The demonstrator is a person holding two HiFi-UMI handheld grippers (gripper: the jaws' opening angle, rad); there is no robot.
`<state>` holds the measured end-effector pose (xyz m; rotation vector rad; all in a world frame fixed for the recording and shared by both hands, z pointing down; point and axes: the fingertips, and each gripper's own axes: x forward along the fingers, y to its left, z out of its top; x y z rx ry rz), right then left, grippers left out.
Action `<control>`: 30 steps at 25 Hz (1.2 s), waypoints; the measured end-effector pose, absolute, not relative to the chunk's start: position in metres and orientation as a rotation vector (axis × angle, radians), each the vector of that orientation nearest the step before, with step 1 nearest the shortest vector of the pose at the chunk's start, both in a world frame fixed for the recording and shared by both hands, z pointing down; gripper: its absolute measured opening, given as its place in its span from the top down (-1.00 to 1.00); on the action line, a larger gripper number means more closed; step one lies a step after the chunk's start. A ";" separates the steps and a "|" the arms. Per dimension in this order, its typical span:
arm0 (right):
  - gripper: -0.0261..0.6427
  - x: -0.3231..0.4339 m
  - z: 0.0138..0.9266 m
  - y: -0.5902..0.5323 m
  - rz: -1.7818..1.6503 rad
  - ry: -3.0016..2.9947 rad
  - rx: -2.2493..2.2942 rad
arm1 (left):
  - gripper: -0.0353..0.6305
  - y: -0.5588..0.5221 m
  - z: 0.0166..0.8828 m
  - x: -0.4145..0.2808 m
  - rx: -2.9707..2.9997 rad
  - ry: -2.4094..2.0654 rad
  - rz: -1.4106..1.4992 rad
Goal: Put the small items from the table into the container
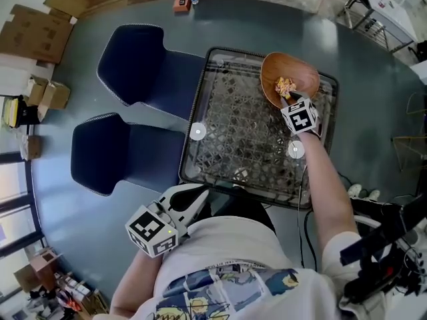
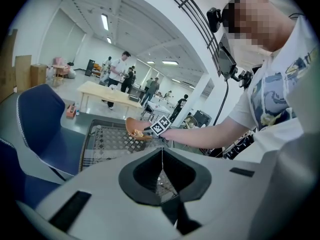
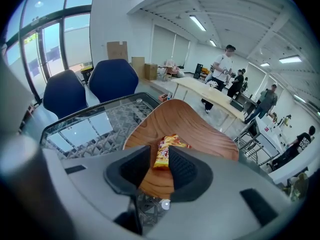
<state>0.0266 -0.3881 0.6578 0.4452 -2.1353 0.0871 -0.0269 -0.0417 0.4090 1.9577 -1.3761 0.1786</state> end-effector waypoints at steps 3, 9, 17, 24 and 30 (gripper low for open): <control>0.64 0.031 0.657 -0.382 0.092 -2.139 0.467 | 0.87 -0.041 0.412 -0.028 1.967 -1.366 0.170; 0.64 0.044 0.644 -0.359 0.092 -2.159 0.508 | 0.87 -0.041 0.410 -0.025 2.018 -1.318 0.172; 0.64 0.066 0.619 -0.276 0.109 -2.167 0.526 | 0.87 -0.022 0.402 -0.024 2.171 -1.181 0.193; 0.78 0.093 0.589 -0.173 0.206 -2.176 0.600 | 0.87 0.017 0.394 -0.030 2.298 -1.041 0.210; 0.90 0.098 0.554 -0.083 0.246 -2.219 0.698 | 0.87 0.055 0.391 -0.045 2.343 -0.952 0.214</control>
